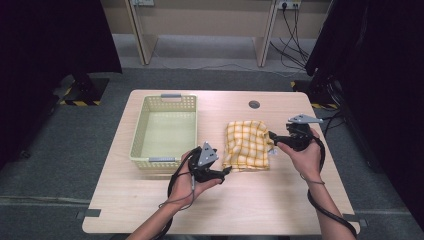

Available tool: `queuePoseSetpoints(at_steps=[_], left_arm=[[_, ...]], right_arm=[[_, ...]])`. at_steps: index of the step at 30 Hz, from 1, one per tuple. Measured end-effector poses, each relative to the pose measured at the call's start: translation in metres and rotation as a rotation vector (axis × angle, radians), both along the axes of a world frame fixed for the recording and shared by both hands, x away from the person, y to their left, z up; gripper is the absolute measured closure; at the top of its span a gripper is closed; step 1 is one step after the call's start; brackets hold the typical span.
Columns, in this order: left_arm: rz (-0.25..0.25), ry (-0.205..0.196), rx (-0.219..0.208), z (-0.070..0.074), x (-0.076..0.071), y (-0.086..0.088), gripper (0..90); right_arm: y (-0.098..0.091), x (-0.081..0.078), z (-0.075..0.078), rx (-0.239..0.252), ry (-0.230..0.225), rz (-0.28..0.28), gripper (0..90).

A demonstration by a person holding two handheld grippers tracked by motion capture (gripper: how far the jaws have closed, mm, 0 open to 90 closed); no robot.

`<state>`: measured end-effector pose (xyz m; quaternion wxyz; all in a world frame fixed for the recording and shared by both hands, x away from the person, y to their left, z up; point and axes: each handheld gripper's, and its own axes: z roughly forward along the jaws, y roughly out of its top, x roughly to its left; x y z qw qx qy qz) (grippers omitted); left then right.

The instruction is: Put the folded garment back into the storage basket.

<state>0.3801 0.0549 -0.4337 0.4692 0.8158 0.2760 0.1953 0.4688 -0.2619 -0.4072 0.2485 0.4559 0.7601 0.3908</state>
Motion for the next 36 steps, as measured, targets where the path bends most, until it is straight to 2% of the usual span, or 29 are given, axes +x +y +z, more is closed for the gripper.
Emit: queuePoseSetpoints(at_steps=[4,13,21,27,32,36], left_arm=[[0.005,0.018,-0.003,-0.001,0.010,-0.007,22.9],[0.011,0.061,0.008,-0.009,0.030,-0.024,23.2],[0.029,0.073,0.055,-0.021,0.040,-0.036,24.2],[0.047,0.072,0.095,-0.027,0.044,-0.039,27.6],[0.056,0.096,0.128,-0.032,0.046,-0.038,28.9],[0.063,0.109,0.136,-0.034,0.047,-0.039,30.3]], right_arm=[[0.005,0.013,-0.002,0.005,0.022,0.002,22.1],[0.010,0.050,-0.009,0.019,0.100,-0.003,23.0],[0.016,0.074,-0.023,-0.005,0.166,-0.012,25.3],[0.022,0.085,-0.033,-0.003,0.208,-0.003,27.0],[0.024,0.088,-0.042,0.009,0.241,0.006,27.0],[0.025,0.088,-0.045,0.021,0.254,0.005,28.0]])
